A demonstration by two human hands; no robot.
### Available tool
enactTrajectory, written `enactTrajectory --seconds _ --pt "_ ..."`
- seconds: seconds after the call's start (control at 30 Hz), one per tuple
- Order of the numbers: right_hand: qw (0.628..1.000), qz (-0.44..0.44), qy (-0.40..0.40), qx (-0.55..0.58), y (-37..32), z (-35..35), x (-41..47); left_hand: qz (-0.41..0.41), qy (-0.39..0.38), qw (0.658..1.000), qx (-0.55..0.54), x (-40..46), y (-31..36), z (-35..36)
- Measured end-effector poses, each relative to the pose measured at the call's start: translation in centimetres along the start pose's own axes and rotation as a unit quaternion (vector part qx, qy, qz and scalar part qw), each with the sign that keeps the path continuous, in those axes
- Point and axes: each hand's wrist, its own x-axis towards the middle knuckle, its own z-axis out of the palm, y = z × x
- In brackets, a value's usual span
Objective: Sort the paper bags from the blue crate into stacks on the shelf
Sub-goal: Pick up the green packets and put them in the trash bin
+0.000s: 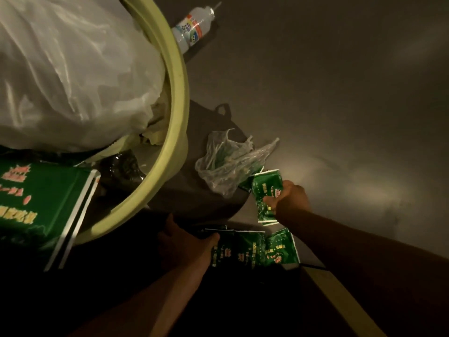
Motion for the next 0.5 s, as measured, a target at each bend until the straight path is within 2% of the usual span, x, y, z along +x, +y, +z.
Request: enactTrajectory --seconds 0.13,0.2,0.3,0.43,0.5 --pt "0.995 -0.085 -0.045 -0.029 1.5 -1.1 -0.6 -0.004 -0.028 0.998 -0.056 0.3 -1.2 0.1" --pt "0.992 -0.107 -0.070 -0.021 2.1 -2.1 -1.5 0.025 -0.059 0.995 -0.077 0.0 -1.5 -0.4" --pt "0.990 -0.110 -0.092 -0.011 3.3 -3.1 -2.8 0.050 -0.074 0.986 -0.143 -0.4 -2.0 -2.2" --pt "0.988 -0.071 -0.118 0.076 5.0 -3.9 -4.8 0.009 -0.028 0.962 -0.273 -1.6 -3.1 -4.3" --pt "0.990 -0.073 -0.102 0.067 6.2 -3.5 -5.1 -0.018 -0.016 0.937 -0.349 -2.4 -3.3 -5.5"
